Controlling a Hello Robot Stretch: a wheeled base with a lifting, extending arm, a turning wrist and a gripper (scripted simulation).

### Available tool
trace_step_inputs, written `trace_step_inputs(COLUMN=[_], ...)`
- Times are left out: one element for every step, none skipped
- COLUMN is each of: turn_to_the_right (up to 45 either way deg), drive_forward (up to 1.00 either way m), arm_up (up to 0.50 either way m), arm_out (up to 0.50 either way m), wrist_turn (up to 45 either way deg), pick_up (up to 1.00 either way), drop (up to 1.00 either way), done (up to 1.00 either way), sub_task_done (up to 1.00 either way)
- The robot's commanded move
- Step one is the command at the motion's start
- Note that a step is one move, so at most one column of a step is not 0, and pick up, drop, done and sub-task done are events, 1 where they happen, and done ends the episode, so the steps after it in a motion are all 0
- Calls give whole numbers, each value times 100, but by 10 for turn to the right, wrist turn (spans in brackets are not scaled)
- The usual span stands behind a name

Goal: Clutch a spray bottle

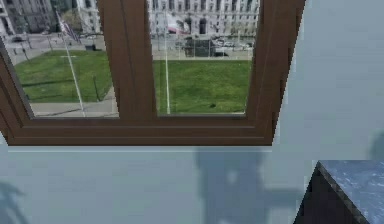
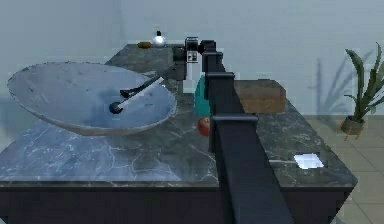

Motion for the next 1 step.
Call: trace_step_inputs(turn_to_the_right=[0], drive_forward=[0], arm_up=[0], arm_out=[0], wrist_turn=[450], pick_up=[0], drop=[0], done=[0], sub_task_done=[0])
